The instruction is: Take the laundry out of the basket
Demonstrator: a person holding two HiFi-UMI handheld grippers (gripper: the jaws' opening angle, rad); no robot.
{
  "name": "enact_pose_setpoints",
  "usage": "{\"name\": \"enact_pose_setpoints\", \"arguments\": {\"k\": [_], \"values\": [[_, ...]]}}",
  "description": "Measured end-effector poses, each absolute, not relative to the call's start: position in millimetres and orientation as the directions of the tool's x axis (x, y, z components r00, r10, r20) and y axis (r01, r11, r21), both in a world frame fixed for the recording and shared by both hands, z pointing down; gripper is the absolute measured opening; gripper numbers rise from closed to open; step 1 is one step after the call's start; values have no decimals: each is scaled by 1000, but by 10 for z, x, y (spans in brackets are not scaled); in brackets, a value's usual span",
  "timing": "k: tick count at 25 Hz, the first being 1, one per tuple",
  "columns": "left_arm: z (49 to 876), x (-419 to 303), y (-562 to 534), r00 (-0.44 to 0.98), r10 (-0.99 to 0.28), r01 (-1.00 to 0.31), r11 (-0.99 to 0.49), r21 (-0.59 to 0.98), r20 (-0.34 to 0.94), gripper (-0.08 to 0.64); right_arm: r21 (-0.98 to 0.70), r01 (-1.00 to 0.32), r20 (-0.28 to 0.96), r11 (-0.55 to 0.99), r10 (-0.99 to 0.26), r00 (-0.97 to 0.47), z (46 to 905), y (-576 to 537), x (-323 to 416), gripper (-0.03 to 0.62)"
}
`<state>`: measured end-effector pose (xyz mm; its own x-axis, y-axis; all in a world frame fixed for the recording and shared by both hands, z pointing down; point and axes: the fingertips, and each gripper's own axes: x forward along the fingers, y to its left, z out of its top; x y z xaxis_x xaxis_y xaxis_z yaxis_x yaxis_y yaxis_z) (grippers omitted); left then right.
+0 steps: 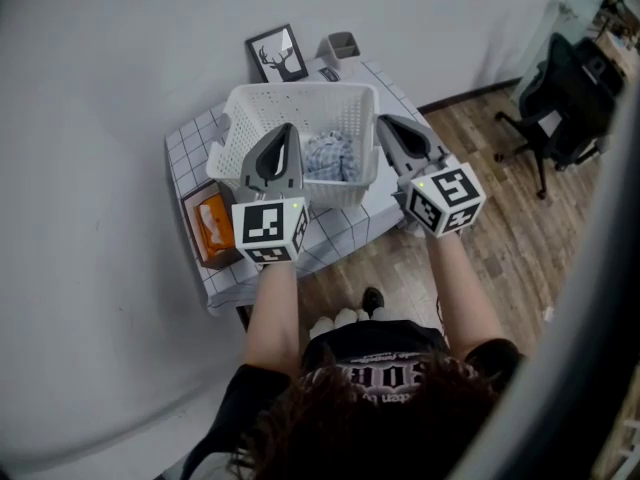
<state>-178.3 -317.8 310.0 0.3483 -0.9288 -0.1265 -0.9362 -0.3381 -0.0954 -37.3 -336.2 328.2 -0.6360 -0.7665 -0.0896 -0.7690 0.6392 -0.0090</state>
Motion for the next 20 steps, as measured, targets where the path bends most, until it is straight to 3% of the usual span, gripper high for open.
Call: {"name": "enact_pose_setpoints", "arguments": {"k": [11, 16, 20], "values": [[2992, -1560, -3560, 461, -884, -881, -447, -154, -73, 0, -26, -761, -92, 648, -759, -644, 3288, -3777, -187, 28], [2894, -1306, -3664, 654, -755, -749, -637, -185, -46, 1, -44, -754, -87, 656, -754, -651, 3337, -3903, -98, 28], [3039, -1210, -3776, 722, -691, -668, -709, -226, 34, 2, -51, -755, -83, 653, -756, -649, 3373, -3986, -12, 28]]}}
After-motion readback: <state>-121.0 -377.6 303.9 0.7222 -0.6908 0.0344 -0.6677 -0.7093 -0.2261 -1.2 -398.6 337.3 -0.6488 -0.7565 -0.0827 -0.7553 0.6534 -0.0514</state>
